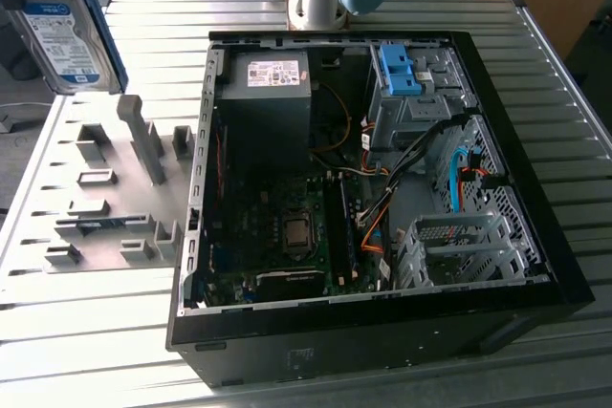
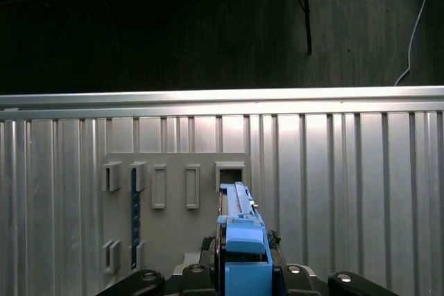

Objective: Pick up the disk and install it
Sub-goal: 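Pick up the disk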

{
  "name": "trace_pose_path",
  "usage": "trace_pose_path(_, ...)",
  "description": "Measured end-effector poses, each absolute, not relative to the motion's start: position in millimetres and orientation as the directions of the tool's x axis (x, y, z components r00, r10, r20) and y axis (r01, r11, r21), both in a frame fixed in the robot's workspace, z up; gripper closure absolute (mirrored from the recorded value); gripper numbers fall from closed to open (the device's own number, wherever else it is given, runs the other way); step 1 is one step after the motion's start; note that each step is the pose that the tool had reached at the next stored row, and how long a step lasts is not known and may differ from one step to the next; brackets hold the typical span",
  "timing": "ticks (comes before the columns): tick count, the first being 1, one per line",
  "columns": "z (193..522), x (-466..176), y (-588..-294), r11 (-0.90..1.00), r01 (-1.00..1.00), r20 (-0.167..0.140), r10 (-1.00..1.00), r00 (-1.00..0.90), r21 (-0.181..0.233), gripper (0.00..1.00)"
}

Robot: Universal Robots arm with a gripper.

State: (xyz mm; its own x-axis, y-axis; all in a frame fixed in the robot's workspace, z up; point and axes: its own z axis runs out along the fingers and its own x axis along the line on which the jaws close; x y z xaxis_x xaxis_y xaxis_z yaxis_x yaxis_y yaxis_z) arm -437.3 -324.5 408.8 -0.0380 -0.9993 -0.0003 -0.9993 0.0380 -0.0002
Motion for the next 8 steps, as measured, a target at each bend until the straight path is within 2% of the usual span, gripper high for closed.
trace_pose_path(8,415.0,-437.3,-324.2,0.038,-0.999,0.000,-0.999,-0.038,0.000,0.64)
